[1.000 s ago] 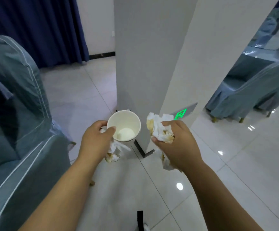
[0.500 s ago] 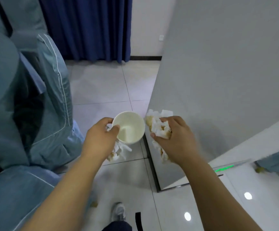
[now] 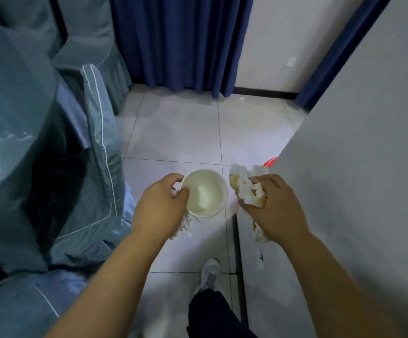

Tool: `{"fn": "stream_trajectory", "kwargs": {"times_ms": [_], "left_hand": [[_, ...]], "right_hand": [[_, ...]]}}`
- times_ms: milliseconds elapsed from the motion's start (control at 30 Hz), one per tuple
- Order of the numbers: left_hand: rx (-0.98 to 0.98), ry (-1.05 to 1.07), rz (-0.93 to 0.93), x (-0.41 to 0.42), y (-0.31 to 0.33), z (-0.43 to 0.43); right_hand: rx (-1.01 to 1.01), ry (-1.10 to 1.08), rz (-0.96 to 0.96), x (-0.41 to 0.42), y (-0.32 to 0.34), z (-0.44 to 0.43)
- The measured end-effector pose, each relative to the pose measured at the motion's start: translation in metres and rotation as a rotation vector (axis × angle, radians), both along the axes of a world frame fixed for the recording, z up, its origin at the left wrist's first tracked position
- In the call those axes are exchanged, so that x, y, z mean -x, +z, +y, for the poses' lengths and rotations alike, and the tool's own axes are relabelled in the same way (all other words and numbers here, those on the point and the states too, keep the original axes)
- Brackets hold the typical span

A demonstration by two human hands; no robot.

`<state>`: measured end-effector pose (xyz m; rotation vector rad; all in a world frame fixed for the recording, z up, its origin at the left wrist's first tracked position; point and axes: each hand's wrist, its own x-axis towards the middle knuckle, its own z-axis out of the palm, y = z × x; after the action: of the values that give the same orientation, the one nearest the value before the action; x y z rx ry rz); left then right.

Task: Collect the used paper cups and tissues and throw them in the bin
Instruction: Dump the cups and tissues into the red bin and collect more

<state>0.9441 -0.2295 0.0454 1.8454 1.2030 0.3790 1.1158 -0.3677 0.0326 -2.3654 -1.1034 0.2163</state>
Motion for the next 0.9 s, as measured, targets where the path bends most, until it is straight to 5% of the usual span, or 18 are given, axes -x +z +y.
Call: {"fn": "stream_trajectory", "kwargs": {"times_ms": [500, 900], "left_hand": [[-0.081, 0.069, 0.14, -0.21, -0.016, 0.186], [-0.198, -0.214, 0.163, -0.392, -0.021, 0.357]], "right_hand": [[0.115, 0.059, 0.048, -0.225, -0.025, 0.197], [0.092, -0.217, 0.11, -0.368, -0.031, 0.326]]}}
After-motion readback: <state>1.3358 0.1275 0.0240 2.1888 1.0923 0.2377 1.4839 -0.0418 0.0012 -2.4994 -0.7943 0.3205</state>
